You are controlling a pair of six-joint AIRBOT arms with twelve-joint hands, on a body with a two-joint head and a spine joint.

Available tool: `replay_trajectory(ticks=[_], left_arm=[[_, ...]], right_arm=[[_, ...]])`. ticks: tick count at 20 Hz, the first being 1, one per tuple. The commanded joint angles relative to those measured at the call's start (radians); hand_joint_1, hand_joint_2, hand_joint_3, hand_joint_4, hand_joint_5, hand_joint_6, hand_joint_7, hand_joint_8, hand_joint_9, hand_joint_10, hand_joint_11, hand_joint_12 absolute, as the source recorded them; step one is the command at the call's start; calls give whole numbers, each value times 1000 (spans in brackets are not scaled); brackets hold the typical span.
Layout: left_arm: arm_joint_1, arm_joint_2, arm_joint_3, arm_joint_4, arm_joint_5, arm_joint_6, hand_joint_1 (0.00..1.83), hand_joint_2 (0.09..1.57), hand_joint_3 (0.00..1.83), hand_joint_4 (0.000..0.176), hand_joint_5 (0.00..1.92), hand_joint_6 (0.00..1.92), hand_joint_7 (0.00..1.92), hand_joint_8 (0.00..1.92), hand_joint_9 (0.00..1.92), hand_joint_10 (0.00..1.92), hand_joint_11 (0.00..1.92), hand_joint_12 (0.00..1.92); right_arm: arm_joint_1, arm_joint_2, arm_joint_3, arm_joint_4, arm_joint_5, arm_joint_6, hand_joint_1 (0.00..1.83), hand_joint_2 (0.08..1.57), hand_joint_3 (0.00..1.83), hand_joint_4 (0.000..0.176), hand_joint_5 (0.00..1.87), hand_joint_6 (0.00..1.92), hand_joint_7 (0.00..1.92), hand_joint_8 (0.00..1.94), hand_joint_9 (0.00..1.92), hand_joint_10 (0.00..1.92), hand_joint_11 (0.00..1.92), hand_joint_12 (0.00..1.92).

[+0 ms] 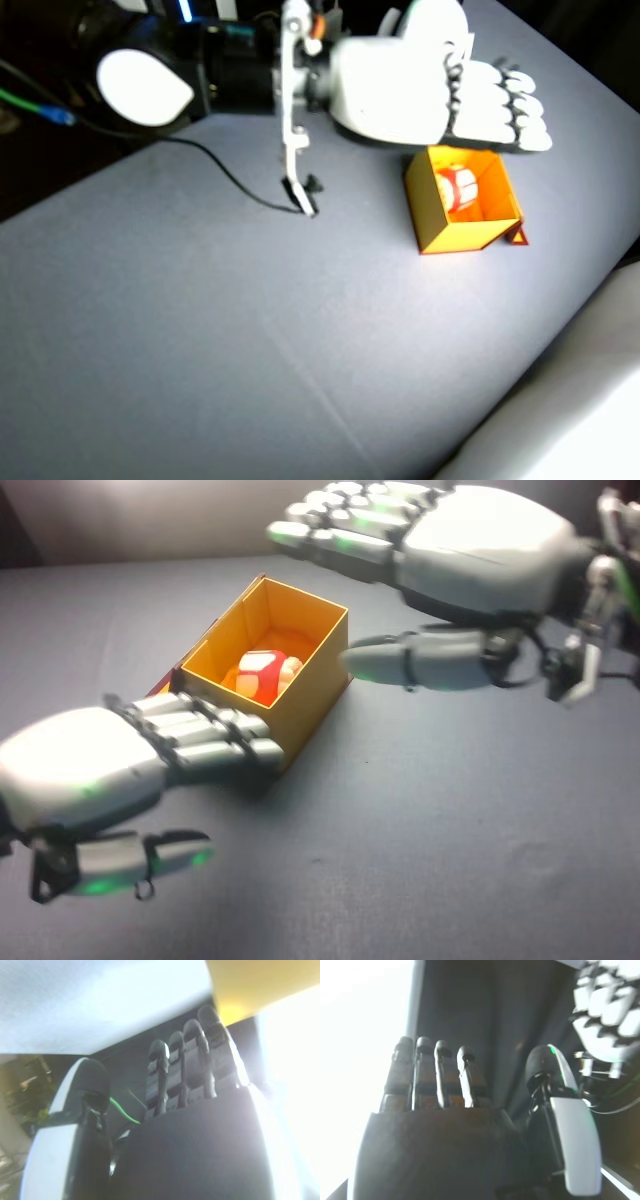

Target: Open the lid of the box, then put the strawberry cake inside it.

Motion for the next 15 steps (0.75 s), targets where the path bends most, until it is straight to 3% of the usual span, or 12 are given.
replay_trajectory(ticks=[1, 2, 4, 5, 6, 7, 8, 9, 10, 12, 14, 15], left_arm=[[-1, 6, -10, -36, -160, 14, 384, 1463, 0, 34, 155, 0, 57, 0, 78, 0, 0, 676], [11, 15, -15, -66, -183, 38, 446, 1440, 0, 19, 173, 6, 66, 3, 90, 7, 0, 735], [33, 24, -21, -131, -238, 82, 434, 1423, 0, 0, 175, 4, 58, 6, 86, 6, 0, 810], [41, 27, -22, -176, -282, 109, 439, 1411, 0, 0, 179, 4, 75, 6, 104, 13, 0, 879], [50, 29, -23, -205, -313, 125, 362, 1415, 0, 22, 133, 0, 33, 1, 72, 5, 0, 819], [54, 31, -24, -225, -337, 137, 411, 1409, 0, 17, 113, 0, 11, 0, 38, 0, 0, 733], [58, 32, -25, -248, -361, 149, 456, 1404, 0, 10, 110, 0, 1, 0, 14, 2, 0, 625], [62, 33, -27, -277, -397, 166, 489, 1403, 0, 0, 116, 2, 0, 0, 12, 3, 0, 604], [65, 33, -27, -289, -416, 174, 470, 1410, 2, 0, 104, 2, 0, 0, 9, 3, 0, 610], [79, 35, -30, -336, -475, 196, 416, 1419, 4, 1, 66, 2, 0, 0, 2, 0, 0, 681], [95, 37, -33, -367, -522, 207, 475, 1406, 0, 15, 10, 0, 0, 0, 0, 0, 0, 493], [107, 40, -35, -385, -544, 214, 489, 1393, 0, 12, 1, 0, 0, 0, 0, 0, 0, 500]], right_arm=[[0, 18, -7, 30, 157, 5, 103, 1410, 0, 0, 0, 0, 0, 0, 0, 0, 0, 6], [-30, 45, -22, 44, 183, 5, 72, 1406, 0, 1, 0, 0, 0, 0, 0, 0, 0, 0], [-83, 99, -53, 80, 239, 5, 5, 1354, 0, 56, 0, 0, 0, 0, 0, 0, 0, 0], [-133, 130, -71, 112, 287, 3, 37, 1354, 0, 62, 0, 0, 0, 0, 0, 0, 0, 0], [-175, 155, -84, 137, 328, 3, 85, 1351, 0, 85, 0, 0, 0, 0, 0, 0, 0, 0], [-205, 171, -96, 161, 363, -1, 76, 1347, 0, 105, 0, 0, 0, 0, 0, 0, 0, 0], [-247, 195, -112, 186, 405, -4, 76, 1355, 0, 89, 0, 0, 0, 0, 0, 0, 0, 0], [-293, 222, -132, 220, 457, -17, 50, 1370, 0, 97, 0, 0, 0, 0, 0, 0, 0, 0], [-319, 240, -146, 244, 486, -33, 26, 1364, 0, 119, 0, 0, 0, 0, 0, 0, 0, 0], [-419, 283, -187, 321, 596, -72, 59, 1367, 0, 112, 0, 0, 0, 0, 0, 0, 0, 0], [-497, 304, -208, 379, 685, -79, 255, 1417, 11, 81, 0, 0, 0, 0, 0, 0, 0, 0], [-548, 313, -219, 413, 739, -79, 321, 1433, 12, 57, 0, 0, 0, 0, 0, 0, 0, 0]])
